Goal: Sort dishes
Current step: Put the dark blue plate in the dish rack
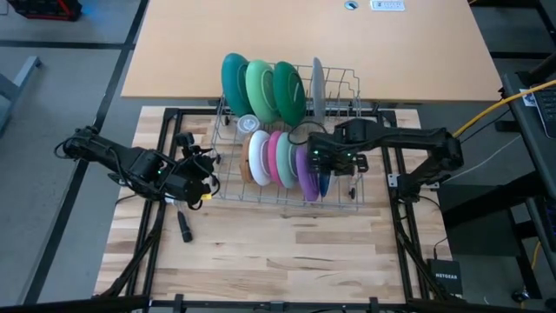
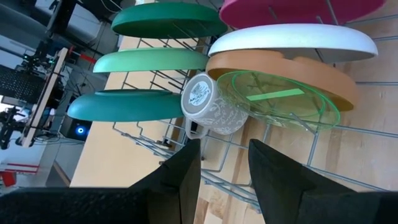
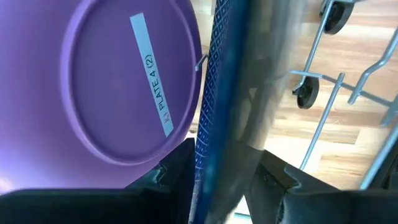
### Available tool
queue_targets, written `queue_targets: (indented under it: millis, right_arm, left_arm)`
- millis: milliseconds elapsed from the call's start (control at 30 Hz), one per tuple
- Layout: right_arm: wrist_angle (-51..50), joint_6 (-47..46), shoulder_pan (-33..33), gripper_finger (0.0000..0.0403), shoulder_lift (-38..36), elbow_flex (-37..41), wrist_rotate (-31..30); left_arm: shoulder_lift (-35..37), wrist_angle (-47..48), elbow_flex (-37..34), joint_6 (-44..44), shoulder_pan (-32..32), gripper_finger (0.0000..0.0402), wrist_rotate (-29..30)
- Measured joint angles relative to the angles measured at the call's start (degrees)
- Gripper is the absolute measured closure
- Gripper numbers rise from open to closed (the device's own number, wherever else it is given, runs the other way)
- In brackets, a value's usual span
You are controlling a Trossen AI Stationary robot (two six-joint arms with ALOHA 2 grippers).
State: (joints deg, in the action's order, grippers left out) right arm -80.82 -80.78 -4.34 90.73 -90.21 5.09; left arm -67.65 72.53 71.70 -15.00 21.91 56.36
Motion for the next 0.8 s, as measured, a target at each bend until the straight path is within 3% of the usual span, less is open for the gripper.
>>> queue_targets:
  millis: [667,800]
  right_arm:
    - [0.3,0.2,-0.2,0.0284,1.8,-0.2,1.2]
    - [1.1,0.9,-0.2,0.0261,1.8,-0.2,2.2]
  left_arm:
    - [0.0,0.0,0.0,0.0,0.0,0.0277,0.0]
    - [0.0,0.0,0.0,0.0,0.0,0.0277,0.0]
